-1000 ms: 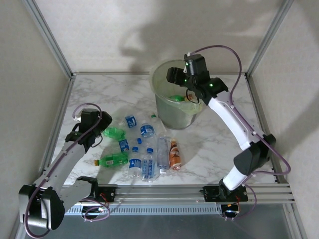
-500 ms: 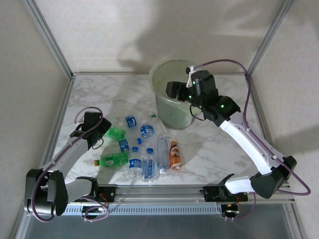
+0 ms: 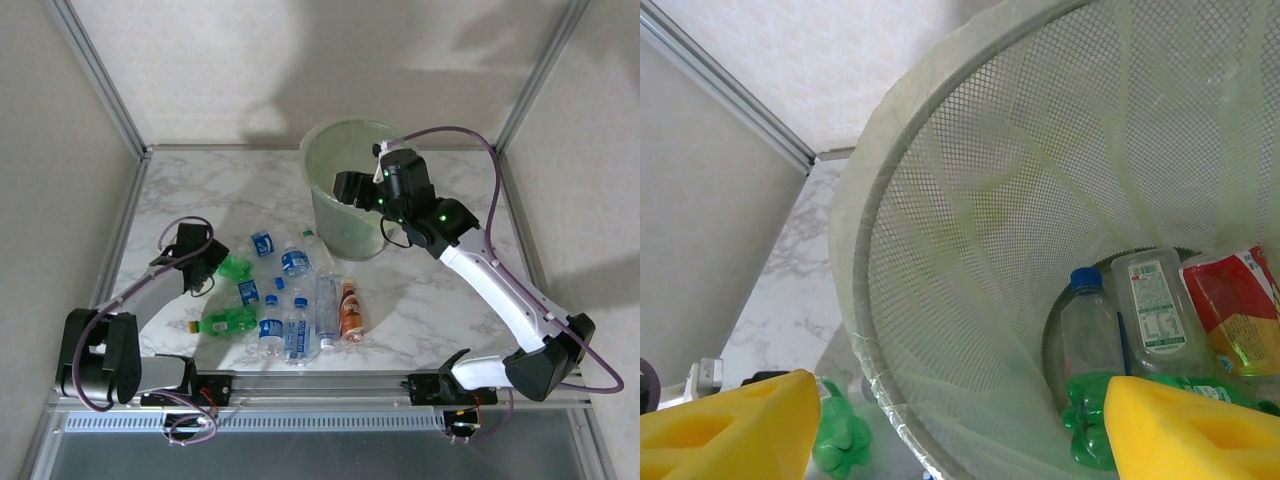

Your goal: Put the plastic bottles in the bin

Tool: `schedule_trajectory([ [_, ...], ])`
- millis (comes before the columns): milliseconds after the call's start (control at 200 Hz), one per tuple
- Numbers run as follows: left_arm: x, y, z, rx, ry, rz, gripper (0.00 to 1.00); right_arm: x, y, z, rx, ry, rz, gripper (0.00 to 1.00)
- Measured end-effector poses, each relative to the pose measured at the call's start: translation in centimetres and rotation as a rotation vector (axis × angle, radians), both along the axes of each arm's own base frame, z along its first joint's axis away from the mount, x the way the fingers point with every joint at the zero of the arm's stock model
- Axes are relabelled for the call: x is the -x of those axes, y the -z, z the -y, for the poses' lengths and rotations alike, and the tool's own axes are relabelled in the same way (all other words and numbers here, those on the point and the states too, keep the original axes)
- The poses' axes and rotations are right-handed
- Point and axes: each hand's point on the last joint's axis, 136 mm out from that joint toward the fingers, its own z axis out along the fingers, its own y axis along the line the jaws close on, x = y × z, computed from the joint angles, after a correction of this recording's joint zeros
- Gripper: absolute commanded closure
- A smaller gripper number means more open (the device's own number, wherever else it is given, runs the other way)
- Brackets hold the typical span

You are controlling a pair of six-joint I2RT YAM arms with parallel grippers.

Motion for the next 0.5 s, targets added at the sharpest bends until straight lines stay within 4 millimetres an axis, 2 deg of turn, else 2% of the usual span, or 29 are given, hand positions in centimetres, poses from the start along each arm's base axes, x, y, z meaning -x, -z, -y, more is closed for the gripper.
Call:
schedule_trajectory([
  [170, -0.9, 0.5, 0.9, 0.006, 0.017, 0.004, 0.19, 0.0, 0.2, 0.2, 0.005, 0.009, -0.001, 0.25],
  [385, -0.7, 2.4, 1.6, 0.008, 0.025, -0.054, 0.20, 0.3, 0.9, 0.5, 0.008, 0.016, -0.015, 0.25],
  [501, -0.7, 2.5, 1.5, 0.002, 0.020, -0.056, 0.22, 0.6, 0.9, 0.7, 0.003, 0.021, -0.014, 0.25],
])
